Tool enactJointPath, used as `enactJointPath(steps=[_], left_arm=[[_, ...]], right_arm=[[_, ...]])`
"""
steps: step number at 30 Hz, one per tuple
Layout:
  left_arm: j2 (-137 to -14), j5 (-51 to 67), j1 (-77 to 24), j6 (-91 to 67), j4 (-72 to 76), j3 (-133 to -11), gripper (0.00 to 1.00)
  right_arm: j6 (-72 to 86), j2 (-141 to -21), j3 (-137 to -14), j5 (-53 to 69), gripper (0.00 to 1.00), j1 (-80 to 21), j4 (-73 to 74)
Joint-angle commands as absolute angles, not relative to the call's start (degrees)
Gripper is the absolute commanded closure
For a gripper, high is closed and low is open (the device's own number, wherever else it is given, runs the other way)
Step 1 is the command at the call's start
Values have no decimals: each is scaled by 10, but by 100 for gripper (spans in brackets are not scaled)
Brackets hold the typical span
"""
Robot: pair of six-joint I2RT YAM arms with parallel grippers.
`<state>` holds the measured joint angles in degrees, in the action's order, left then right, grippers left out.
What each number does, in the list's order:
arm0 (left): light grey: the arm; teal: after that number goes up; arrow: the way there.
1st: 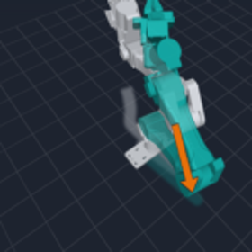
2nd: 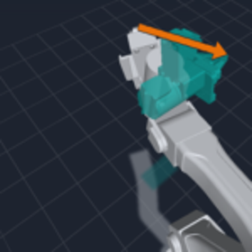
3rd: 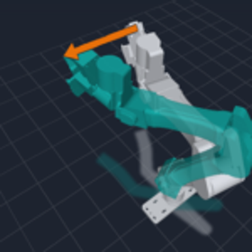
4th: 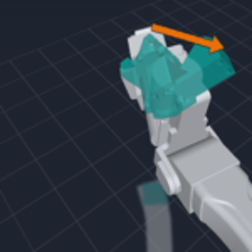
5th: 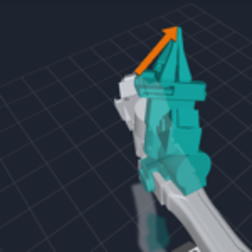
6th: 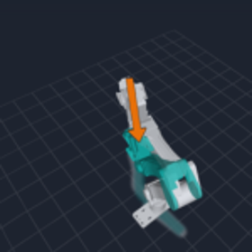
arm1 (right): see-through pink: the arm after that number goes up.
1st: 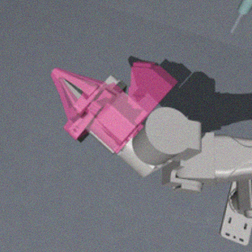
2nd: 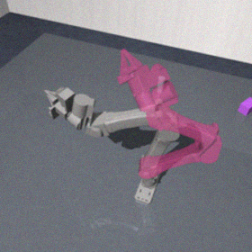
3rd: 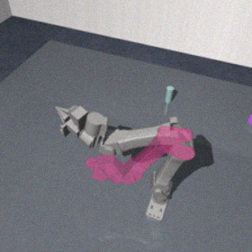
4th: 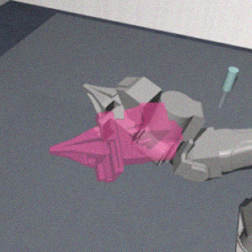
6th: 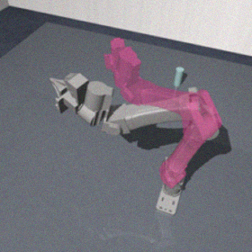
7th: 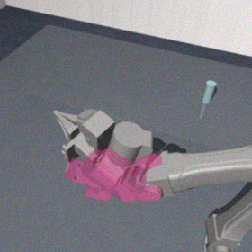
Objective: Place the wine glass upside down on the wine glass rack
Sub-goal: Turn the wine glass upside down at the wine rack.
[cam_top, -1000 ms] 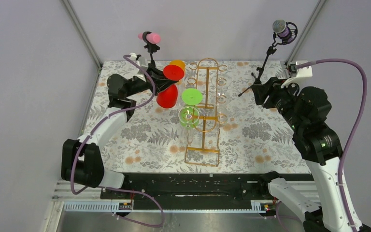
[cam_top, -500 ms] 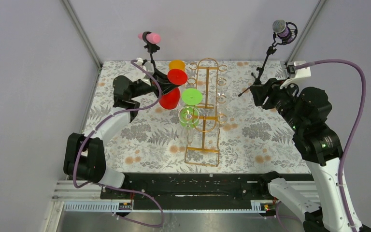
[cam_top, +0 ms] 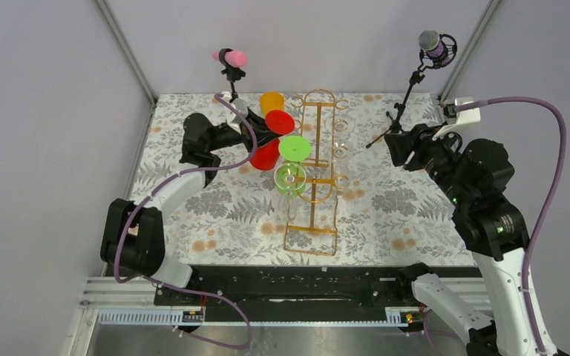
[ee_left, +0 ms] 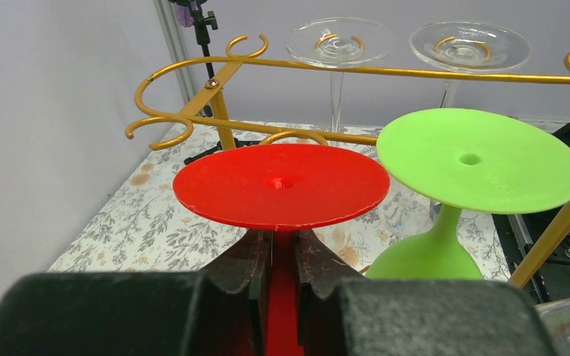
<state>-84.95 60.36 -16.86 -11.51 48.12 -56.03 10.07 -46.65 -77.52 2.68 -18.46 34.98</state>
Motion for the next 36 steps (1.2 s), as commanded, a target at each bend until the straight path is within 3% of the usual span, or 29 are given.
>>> enactJointPath(steps=[1,36], left_arm=[[-861,595,-173,-95,490,-597,100],[-915,613,-213,-152,504,-647,100]], right_arm=[[89,-458,-773,36,47,-181,331],[86,-436,-736,44,46,-181,329]])
